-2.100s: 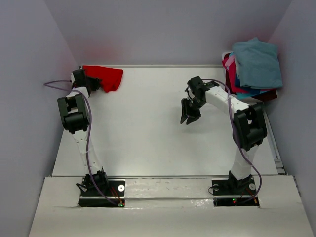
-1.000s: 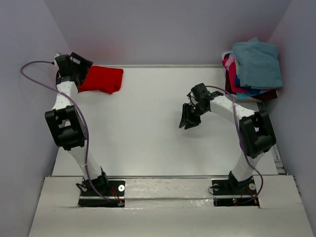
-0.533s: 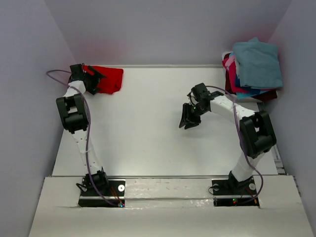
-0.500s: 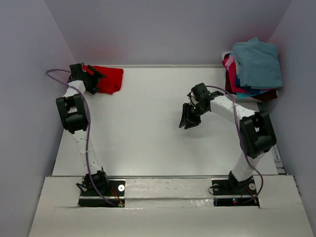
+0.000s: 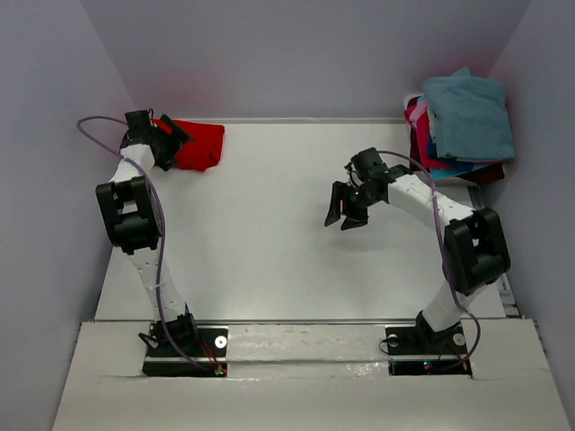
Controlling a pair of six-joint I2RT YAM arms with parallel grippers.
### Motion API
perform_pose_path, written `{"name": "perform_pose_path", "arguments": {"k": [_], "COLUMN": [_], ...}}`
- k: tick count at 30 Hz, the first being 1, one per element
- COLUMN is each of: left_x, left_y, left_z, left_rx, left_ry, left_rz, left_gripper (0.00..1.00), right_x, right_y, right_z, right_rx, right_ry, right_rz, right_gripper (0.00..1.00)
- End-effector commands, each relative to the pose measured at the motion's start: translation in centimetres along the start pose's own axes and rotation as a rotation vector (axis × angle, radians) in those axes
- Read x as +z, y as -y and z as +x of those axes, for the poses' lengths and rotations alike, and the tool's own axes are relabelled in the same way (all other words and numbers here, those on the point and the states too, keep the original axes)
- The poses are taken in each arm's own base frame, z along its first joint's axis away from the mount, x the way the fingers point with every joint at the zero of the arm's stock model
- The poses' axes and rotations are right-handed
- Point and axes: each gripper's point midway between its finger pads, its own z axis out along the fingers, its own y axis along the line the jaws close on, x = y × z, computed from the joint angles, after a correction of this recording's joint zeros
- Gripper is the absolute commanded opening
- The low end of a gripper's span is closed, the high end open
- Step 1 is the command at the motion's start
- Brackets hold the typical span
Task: Fold and stack the t-shirts
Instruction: Reset both grippers
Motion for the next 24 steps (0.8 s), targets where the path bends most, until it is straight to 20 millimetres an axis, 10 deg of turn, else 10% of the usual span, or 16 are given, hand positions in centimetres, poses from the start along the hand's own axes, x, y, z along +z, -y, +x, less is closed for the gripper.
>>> {"name": "perform_pose_path", "arguments": {"k": [1,6,13,19,24], "left_x": [-9.0,-12.2,-13.3,-15.0,-14.9], "left_y": [10.3,15.6,12.8,9.6,9.3], "left_z": [-1.5,7.9,24.7,32.0,32.6], "left_rx": [0.222,0.367,0.508,0.566,0.586], "left_ry": [0.144,0.018,-0.272,-0.401,-0.410], "left_rz": [0.160,0.245,0.222,0.201,0.176], "left_gripper": [0.99,0.99,0.99,0.99,0.99], "right_x": [-4.1,-5.7,-6.0,-5.4,-5.8], "right_y": [-1.7,-2.6,-2.4,-2.1,-2.1], "right_z": [-3.8,-5.0,-4.7,-2.4,-2.0], "right_rx": [-0.063,-0.074,-0.045,-0.003,0.012], "right_ry": [0.225,0.300,0.352,0.328,0.353], "right_rz": [0.003,-0.005,-0.022,-0.083,-0.098], "right_gripper": [0.68,0.84,1.00,1.00,1.00]}}
